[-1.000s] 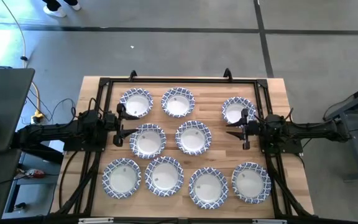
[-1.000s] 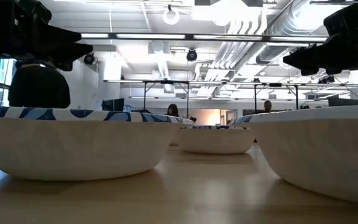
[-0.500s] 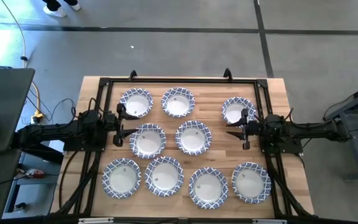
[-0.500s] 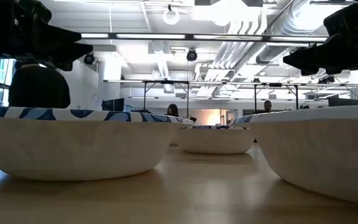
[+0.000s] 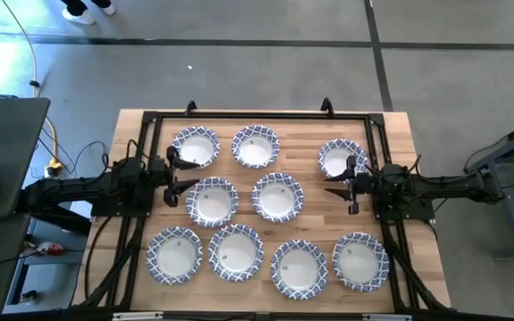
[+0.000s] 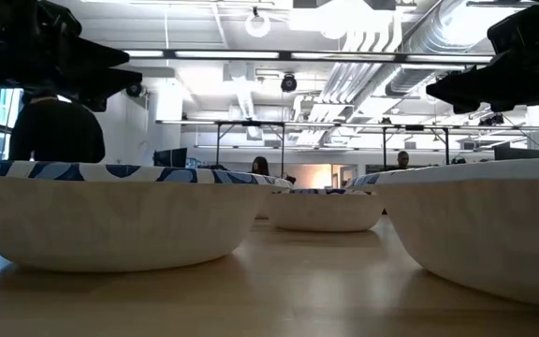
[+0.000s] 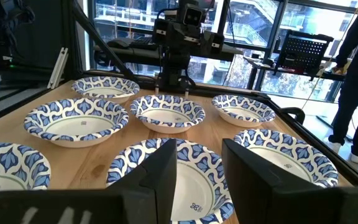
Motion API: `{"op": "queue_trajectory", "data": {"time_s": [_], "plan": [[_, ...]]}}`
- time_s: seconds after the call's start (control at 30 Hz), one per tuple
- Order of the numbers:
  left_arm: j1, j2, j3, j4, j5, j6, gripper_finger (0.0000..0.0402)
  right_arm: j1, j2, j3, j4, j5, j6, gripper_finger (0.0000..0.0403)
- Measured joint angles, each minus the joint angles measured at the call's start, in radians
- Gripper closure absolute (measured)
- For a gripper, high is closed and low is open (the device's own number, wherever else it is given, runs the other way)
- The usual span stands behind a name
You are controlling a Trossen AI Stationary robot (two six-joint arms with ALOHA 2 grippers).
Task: Nest bowls inside each other
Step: Stack the white patterned bowl on top of the other white patterned bowl
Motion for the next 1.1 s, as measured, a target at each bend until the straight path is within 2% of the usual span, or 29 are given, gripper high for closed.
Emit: {"op": "queue_trajectory", "data": {"time_s": [0.23,0.5,0.87,1.1], "plan": [[-0.001,0.000,0.000,-0.002,-0.026,-0.053,0.0161,0.000,0.000,0.000,-0.006,0.000,0.000,0.0284],[-0.001,0.000,0.000,0.024,-0.011,-0.193,0.0161,0.000,0.000,0.000,-0.011,0.000,0.008,0.0284],[0.000,0.000,0.000,0.024,-0.044,-0.029,0.0161,-0.002,0.000,0.000,0.005,0.023,0.033,0.0284],[0.000,0.000,0.000,0.024,-0.060,-0.026,0.0161,-0.002,0.000,0.000,0.015,0.023,0.211,0.0284]]}}
